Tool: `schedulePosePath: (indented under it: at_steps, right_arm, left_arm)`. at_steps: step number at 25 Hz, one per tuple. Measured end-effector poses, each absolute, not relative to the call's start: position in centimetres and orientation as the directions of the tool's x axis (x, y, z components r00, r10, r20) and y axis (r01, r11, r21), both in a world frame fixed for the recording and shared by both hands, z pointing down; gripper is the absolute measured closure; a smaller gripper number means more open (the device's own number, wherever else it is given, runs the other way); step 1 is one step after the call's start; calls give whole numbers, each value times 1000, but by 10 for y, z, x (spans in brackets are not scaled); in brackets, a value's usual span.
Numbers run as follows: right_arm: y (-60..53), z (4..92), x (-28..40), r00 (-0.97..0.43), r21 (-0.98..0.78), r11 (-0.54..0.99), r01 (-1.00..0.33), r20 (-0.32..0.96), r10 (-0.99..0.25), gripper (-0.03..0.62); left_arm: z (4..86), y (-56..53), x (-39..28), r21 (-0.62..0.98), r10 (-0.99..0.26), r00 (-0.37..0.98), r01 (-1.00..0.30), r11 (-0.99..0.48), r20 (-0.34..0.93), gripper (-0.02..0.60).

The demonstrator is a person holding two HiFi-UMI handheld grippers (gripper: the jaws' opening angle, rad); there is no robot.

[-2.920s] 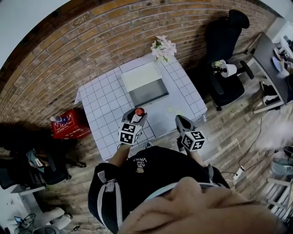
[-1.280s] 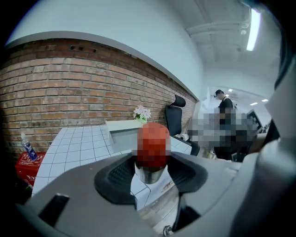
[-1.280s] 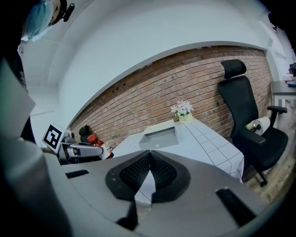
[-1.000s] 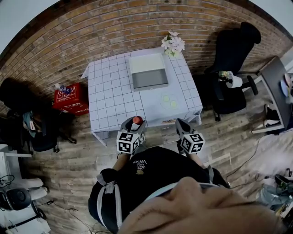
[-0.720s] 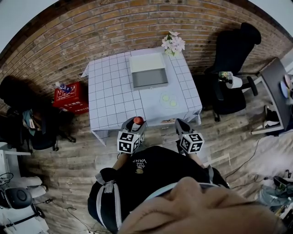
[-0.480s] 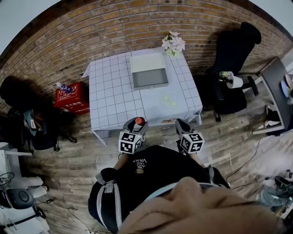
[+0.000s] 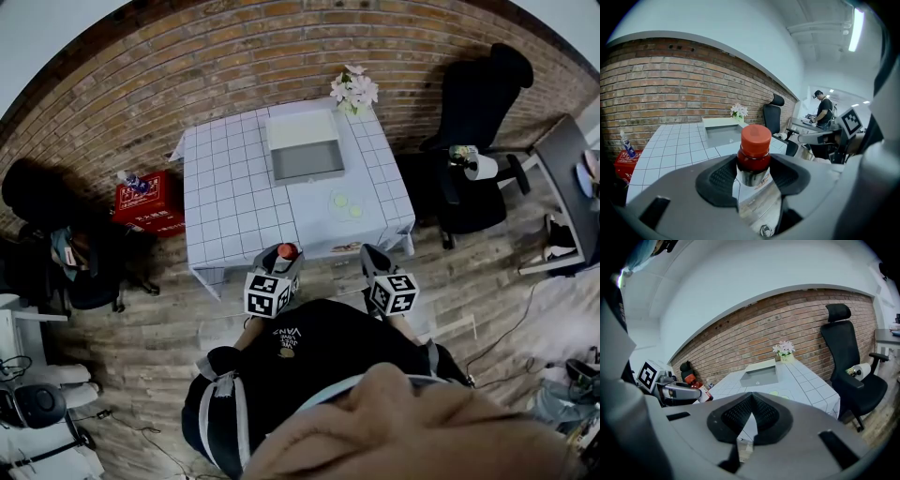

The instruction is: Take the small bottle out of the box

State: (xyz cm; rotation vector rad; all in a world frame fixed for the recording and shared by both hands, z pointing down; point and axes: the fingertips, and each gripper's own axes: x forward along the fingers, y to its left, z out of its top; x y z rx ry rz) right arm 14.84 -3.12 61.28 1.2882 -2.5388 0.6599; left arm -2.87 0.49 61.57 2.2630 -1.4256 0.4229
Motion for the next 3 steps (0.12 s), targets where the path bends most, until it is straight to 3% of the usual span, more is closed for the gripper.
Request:
schedulePosePath:
  at_steps: [3]
  right_arm:
    - [-30, 613, 148, -592, -292, 515, -806, 386, -707, 591]
  left_arm:
    - [616, 6, -28, 197, -773, 427, -904, -379, 469, 359]
